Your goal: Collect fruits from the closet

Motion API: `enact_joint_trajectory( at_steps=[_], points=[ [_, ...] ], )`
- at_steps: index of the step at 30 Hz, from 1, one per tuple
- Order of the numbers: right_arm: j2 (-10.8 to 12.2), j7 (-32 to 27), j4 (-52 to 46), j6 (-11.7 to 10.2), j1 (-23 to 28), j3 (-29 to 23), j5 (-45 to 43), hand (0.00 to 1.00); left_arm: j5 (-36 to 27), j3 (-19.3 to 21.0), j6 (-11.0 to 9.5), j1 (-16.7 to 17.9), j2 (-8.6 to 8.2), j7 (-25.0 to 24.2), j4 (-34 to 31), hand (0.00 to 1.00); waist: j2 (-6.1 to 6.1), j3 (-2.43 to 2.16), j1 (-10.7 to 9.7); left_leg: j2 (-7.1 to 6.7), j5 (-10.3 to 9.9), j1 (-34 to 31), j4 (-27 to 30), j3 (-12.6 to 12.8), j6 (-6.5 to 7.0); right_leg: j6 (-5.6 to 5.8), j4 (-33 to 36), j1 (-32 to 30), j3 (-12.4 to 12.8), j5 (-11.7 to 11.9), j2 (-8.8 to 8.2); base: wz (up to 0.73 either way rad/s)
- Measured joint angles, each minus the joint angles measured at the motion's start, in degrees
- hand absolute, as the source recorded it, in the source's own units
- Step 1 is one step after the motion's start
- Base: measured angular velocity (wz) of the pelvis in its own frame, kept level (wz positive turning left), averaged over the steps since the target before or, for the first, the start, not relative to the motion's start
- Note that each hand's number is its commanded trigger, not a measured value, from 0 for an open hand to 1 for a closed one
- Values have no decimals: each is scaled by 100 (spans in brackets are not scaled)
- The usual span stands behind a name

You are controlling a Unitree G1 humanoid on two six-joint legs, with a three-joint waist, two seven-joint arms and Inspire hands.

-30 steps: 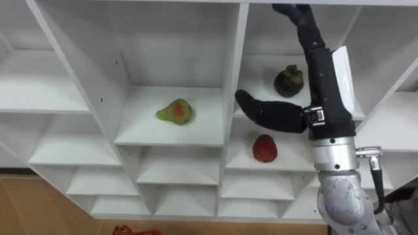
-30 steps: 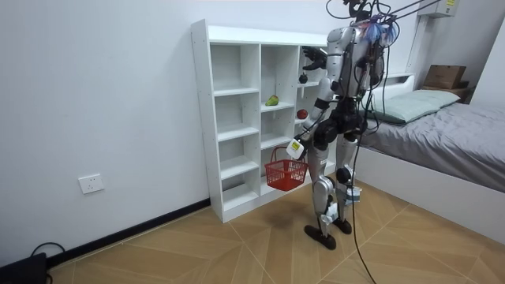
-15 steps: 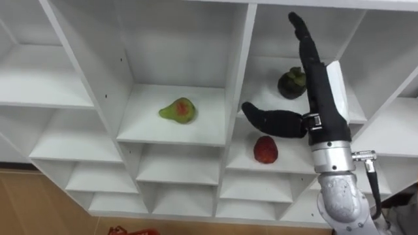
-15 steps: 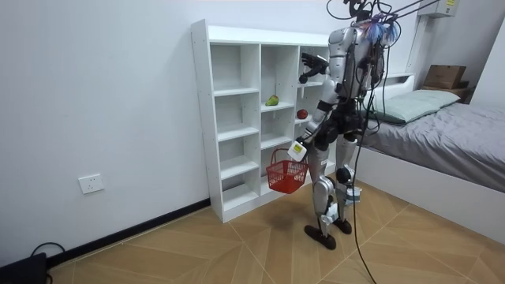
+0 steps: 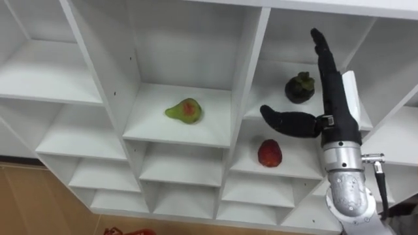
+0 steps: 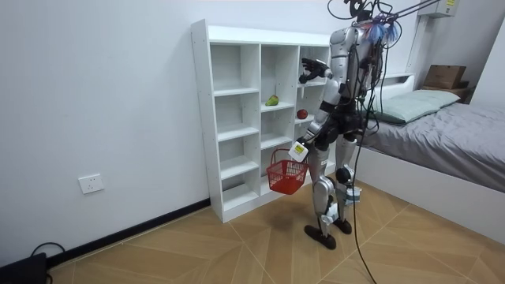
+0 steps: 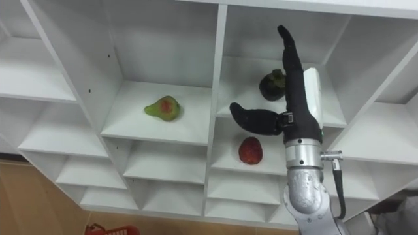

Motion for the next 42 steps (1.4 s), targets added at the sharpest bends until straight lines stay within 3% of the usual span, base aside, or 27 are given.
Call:
enact_joint_trajectory(
  at_steps=[15, 24, 29, 42],
  points=[
    [-10, -18, 666, 140, -199, -430, 263, 0, 5, 9, 179, 61, 4, -8, -44, 100, 93, 17, -48, 5, 0, 20, 6, 13, 0, 1, -18, 35, -16, 0, 4, 0],
    [-10, 160, 1117, 317, -264, -438, 880, 0, 26, 126, 267, 122, 4, -1, -202, 100, -2, 1, -32, 3, 0, 96, 13, -75, 0, 9, -13, 124, -13, -8, -4, 1],
    [-14, 372, 1531, 372, -547, -439, 1321, 0, 47, 159, 376, 223, 9, 21, -415, 100, -38, -3, -18, 1, 0, 107, 23, -96, 0, 8, -10, 168, -38, -8, 0, 0],
    [-19, 590, 1556, 603, -710, -435, 1319, 0, 37, 106, 499, 346, 14, 137, -644, 100, -48, 7, -20, 1, 0, 112, 28, -104, 1, 7, -4, 168, -66, -7, -1, 0]
  ],
)
